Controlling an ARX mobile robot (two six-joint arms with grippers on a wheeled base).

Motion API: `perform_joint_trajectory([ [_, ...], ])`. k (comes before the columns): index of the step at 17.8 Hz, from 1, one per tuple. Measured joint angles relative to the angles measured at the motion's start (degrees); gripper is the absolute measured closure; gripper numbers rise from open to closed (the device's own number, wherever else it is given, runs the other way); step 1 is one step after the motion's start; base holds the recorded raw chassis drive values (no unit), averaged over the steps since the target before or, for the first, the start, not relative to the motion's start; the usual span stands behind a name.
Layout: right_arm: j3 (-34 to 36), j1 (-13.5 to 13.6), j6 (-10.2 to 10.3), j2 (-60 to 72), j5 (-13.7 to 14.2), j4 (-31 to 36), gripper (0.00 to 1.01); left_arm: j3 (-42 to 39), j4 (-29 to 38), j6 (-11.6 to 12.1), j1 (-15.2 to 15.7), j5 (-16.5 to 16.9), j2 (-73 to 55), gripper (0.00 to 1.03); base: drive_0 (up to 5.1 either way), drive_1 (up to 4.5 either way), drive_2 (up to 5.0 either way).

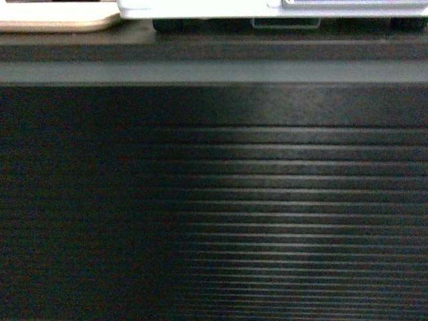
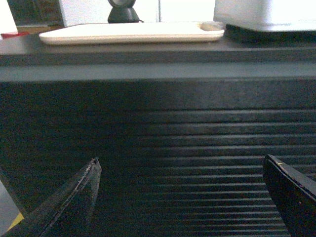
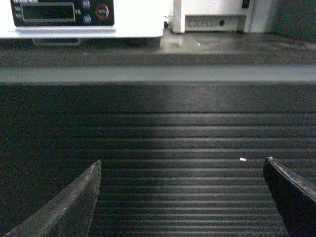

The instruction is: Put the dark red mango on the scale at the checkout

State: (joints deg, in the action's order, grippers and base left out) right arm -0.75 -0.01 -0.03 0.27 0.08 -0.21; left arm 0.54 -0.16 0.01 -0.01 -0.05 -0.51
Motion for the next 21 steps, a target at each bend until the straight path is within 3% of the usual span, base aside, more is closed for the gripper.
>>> perform_joint_trajectory([
  [21, 0.0, 0.0, 0.0, 0.0, -0.1, -0.1, 0.03, 0.0, -0.1, 0.0, 0.0, 0.0, 0.0, 0.05, 0.0, 0.00, 0.0],
])
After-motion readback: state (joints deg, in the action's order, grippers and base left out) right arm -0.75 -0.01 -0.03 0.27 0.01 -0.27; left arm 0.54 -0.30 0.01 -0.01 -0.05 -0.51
